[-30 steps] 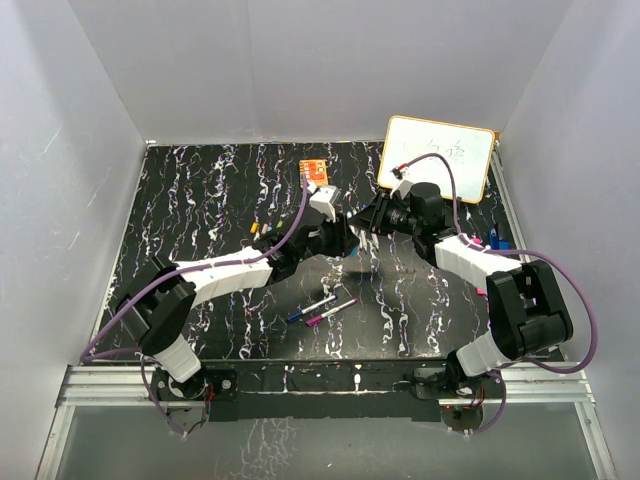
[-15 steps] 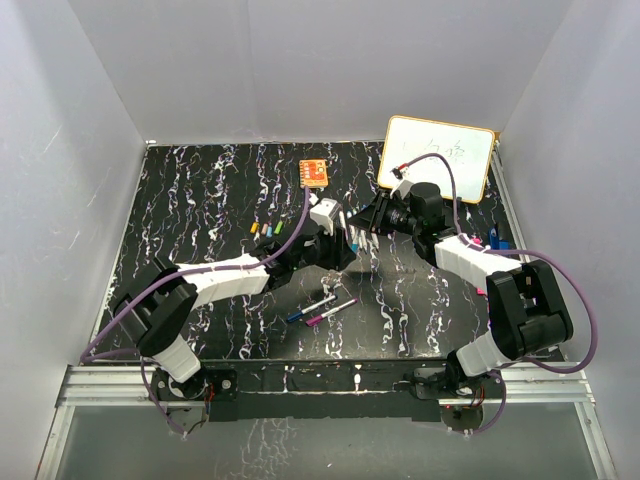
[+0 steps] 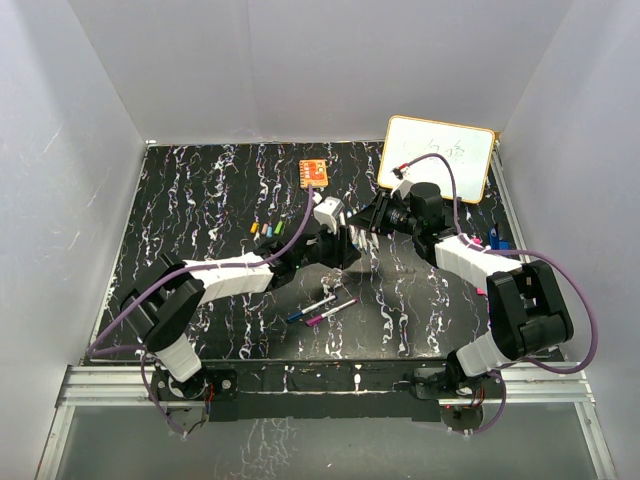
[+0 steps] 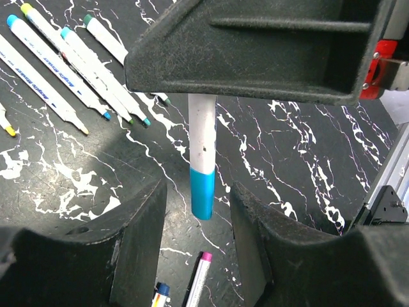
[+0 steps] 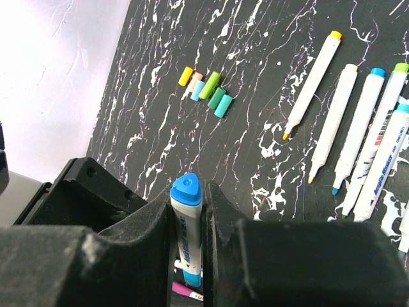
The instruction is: Open the pen caps
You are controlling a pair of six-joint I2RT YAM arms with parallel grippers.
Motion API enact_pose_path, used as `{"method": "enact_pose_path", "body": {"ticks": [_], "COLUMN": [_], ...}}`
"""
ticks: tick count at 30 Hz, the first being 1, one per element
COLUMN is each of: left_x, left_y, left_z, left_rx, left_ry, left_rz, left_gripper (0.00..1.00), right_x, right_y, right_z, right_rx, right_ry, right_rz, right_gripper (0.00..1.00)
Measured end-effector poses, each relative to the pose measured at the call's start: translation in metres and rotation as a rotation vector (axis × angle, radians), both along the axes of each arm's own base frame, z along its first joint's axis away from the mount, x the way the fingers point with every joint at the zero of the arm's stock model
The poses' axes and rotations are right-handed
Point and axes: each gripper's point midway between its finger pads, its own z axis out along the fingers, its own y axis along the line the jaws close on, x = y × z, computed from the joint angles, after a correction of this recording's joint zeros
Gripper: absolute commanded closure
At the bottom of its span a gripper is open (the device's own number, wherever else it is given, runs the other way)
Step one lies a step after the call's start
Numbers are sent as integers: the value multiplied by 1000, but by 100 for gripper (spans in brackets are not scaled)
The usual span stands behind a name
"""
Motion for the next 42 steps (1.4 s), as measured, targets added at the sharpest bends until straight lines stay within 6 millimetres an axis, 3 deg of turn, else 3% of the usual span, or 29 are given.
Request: {"method": "enact_pose_path", "body": {"ticks": [2, 5, 7, 12, 14, 17, 22, 30, 35, 42], "left_x": [0, 1, 1, 2, 2, 2, 4, 11, 14, 14], "left_y": [-1, -2, -3, -6, -6, -6, -5, -6, -7, -7], "left_z": [-1, -1, 0, 1, 2, 2, 1, 8, 13, 12], "left_rx": [-1, -7, -14, -18, -19, -22, -26, -38, -43, -47], "left_ry": [2, 1, 6, 3, 5, 10, 18, 16, 13, 25], "left_rz": [0, 1, 2, -5, -5, -1, 22, 58, 68, 73], "left_gripper": [62, 90, 100, 100, 100, 100, 100, 100, 100, 100], "right_x": [0, 0, 0, 1, 1, 0, -1, -1, -1, 0], "right_y": [0, 0, 0, -1, -1, -1, 0, 0, 0, 0], "right_z": [1, 2, 3, 3, 4, 4, 4, 4, 4, 3], "right_rx": [1, 3, 3, 2, 3, 3, 7, 5, 3, -4], "right_ry": [-1, -4, -6, -9, -10, -10, -8, -9, -11, -14], "right_rz": [0, 0, -1, -5, -5, -4, 2, 3, 5, -5], "right_gripper": [100, 100, 100, 98, 83, 71, 65, 70, 100, 100]}}
